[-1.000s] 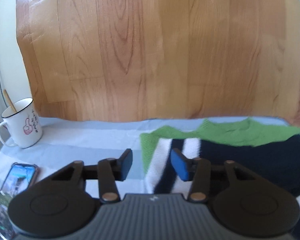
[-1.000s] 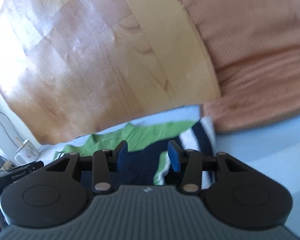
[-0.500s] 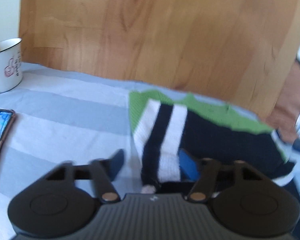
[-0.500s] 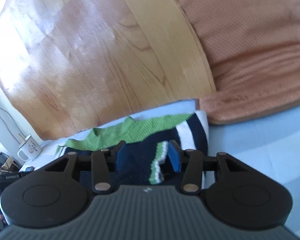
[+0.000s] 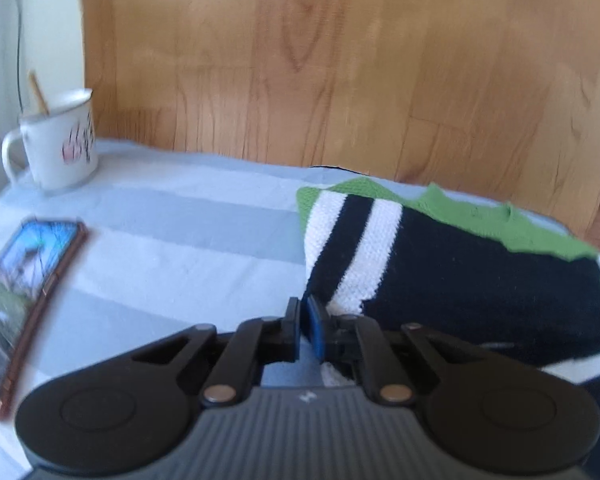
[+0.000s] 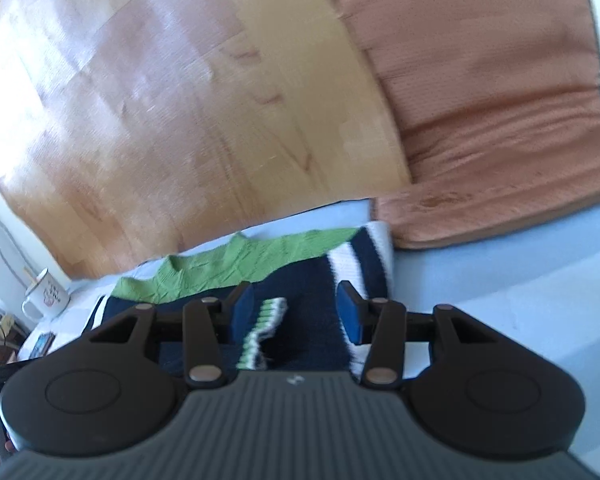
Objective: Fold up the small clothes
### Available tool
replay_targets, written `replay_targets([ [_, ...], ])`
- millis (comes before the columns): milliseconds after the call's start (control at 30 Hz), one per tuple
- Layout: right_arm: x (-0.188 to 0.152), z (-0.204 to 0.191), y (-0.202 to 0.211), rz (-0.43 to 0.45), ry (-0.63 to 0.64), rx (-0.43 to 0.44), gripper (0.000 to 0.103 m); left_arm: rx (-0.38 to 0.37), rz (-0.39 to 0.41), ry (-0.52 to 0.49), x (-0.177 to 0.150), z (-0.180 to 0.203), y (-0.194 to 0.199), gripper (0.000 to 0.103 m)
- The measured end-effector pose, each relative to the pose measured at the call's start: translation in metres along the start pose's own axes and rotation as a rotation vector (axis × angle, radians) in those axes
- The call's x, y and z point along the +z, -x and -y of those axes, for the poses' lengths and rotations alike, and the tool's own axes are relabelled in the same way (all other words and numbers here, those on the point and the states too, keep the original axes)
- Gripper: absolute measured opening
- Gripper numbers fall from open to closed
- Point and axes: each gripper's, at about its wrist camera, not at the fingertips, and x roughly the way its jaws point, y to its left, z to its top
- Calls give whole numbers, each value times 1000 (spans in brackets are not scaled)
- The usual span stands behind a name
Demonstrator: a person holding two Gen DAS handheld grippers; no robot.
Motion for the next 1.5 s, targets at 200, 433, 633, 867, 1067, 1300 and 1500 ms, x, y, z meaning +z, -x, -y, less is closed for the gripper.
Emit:
replay_targets([
  [200,33,-46,-46,-64,188,85,56,31,114,8,43,1,8,35],
  [433,56,-63,-153,-207,242,13,64,-74,53,-89,106,55,-51,51],
  [633,53,-55,-192,-272,214,5,63,-107,-45,-165,118,114,-124,51],
  [867,46,-65,-171,-226,312,10,15,-82,-83,-197,113,138,-136,12],
  [1067,46,-85,-86,-90,350,57,15,-151,88,-212,106,127,-43,12],
  [1300,-5,-108,44,-1,451,112,14,-237,227,-249,33,109,76,12],
  [1500,-76,-118,119,-10,473,149,14,-297,240,-220,-34,85,134,12],
])
